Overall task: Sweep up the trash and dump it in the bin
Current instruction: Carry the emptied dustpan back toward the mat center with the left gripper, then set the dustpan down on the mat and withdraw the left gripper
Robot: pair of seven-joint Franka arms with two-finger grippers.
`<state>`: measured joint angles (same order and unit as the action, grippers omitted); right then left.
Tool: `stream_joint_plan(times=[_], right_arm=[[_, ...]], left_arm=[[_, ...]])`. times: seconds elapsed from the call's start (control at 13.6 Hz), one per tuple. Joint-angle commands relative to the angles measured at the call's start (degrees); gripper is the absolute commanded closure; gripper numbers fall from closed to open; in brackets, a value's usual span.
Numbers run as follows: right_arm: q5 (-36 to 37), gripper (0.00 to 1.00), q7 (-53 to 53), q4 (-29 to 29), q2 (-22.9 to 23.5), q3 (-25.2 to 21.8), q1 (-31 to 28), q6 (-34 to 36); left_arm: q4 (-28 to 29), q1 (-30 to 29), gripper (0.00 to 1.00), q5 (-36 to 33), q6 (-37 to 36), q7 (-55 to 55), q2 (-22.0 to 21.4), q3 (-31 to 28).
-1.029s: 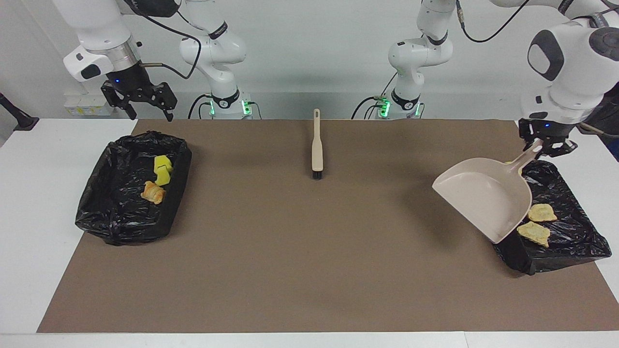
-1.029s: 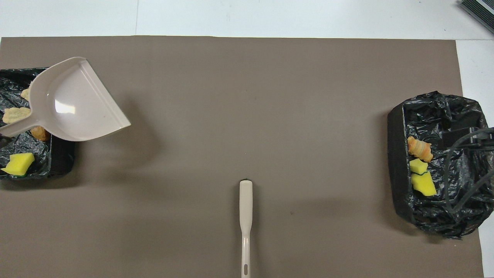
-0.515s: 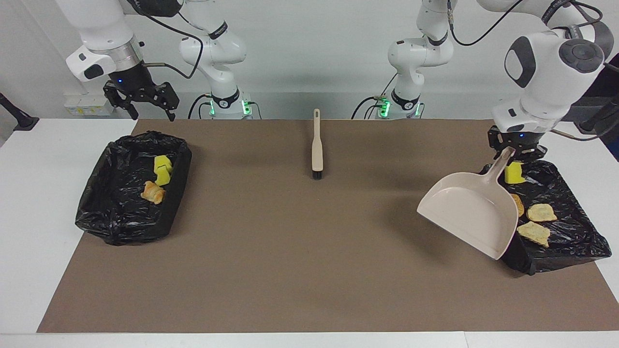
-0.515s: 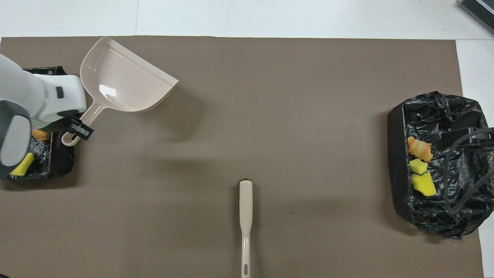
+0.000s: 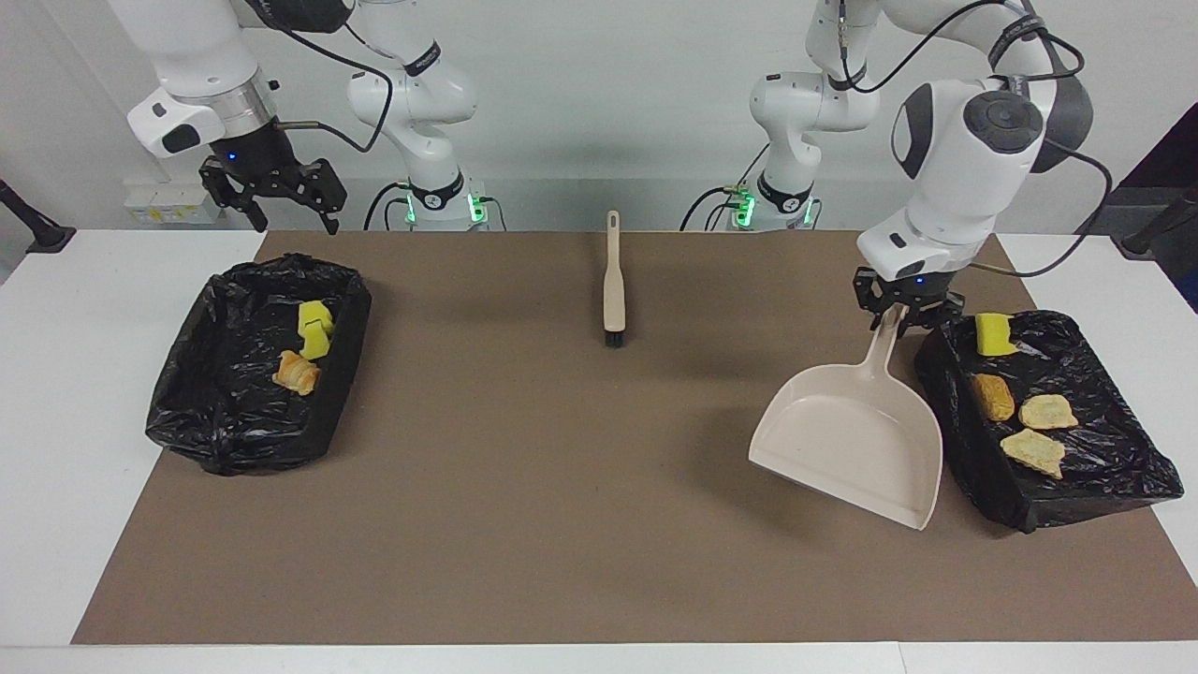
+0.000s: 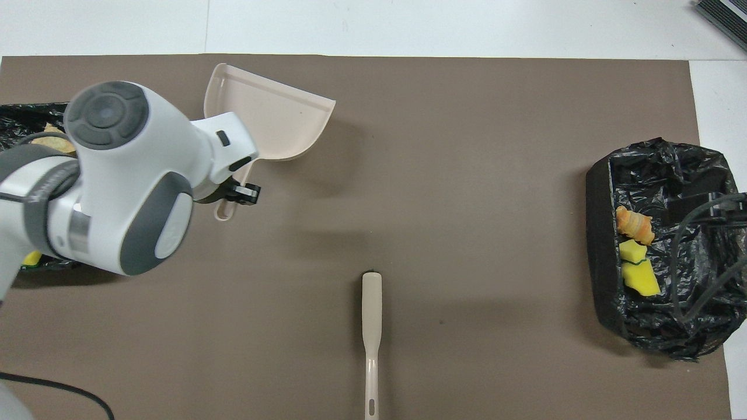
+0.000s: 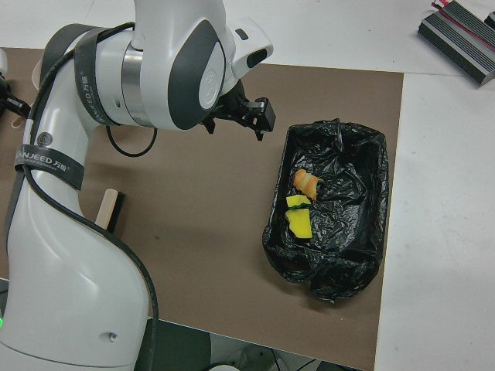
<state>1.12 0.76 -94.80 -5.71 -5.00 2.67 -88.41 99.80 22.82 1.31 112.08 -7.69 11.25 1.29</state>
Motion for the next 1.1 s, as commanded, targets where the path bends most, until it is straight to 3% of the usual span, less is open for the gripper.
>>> stream_joint_plan(times=[0.0, 0.51, 0.66, 0.74, 0.81, 1.03], right_arm=[[-0.77, 0.00, -1.20, -1.09, -1.23, 0.08, -0.30, 0.25], [-0.77, 0.00, -1.20, -1.09, -1.23, 0.08, -0.30, 0.25], [-0.77, 0.00, -1.19, -1.09, -1.23, 0.08, -0.30, 0.25], [-0.77, 0.00, -1.20, -1.09, -1.23, 0.08, -0.30, 0.25], [-0.77, 0.00, -1.20, -1.09, -1.23, 0.08, -0.30, 0.25], [-0.77, 0.00, -1.11, -1.09, -1.23, 0.08, -0.30, 0.25]], left_arm=[[0.31, 4.24, 1.00, 3.87, 6.12, -4.17, 2.63, -1.20], [-0.75, 14.09, 1.00, 3.44, 16.93, -17.68, 12.56, -1.20], [-0.83, 13.84, 1.00, 3.61, 16.16, -19.38, 11.87, -1.20], [-0.75, 12.97, 0.36, 3.70, 15.02, -18.68, 10.65, -1.12], [-0.83, 12.61, 0.00, 3.79, 14.58, -19.55, 10.29, -1.11], [-0.92, 10.51, 0.00, 3.88, 7.13, -19.21, 6.17, -1.90]])
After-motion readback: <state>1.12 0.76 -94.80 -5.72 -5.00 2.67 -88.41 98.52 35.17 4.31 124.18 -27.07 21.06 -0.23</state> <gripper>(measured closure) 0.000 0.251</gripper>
